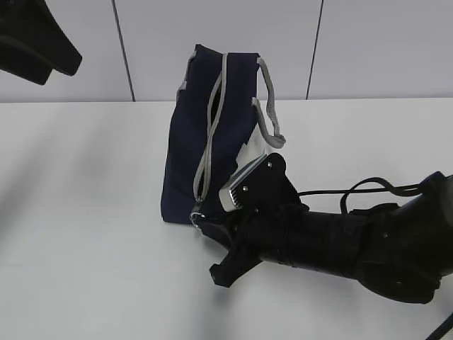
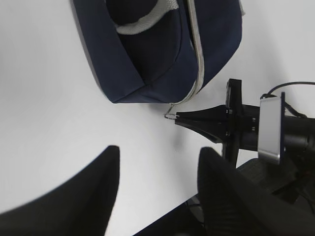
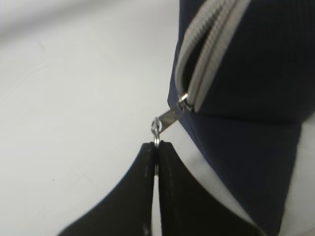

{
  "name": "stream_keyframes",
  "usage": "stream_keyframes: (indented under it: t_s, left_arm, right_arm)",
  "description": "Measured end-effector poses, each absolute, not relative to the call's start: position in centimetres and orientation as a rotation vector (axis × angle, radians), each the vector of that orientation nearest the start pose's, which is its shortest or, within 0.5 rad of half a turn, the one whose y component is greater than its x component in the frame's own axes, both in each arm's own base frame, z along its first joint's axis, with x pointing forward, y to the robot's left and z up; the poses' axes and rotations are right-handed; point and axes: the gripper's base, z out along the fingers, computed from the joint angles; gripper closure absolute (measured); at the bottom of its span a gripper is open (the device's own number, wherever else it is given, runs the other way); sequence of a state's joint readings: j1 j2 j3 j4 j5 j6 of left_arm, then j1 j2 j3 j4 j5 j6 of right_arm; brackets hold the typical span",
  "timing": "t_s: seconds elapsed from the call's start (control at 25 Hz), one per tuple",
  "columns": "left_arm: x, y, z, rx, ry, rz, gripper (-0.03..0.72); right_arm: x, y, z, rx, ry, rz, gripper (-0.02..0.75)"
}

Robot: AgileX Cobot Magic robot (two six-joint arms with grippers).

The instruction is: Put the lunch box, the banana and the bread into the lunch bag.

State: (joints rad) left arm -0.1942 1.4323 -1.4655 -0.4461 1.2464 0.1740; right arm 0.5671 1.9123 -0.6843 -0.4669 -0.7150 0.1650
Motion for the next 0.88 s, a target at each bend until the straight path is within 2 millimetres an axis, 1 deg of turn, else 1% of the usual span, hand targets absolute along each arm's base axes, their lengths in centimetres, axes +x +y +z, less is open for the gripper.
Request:
stream_keyframes:
  t_s: [0.48,0.88]
  left_arm:
    - [27.1,-9.2,38.6,0.421,2.607,-0.621,0.318]
    - [27.1,-9.3,38.7,0.419,2.603,-0.642,0.318]
  right_arm:
    - [26.5,20.0,15.5,-0.918,1.728,0.534,0.754]
    - [26.0,19.8,18.1,-0.902,1.653,0.528,0.754]
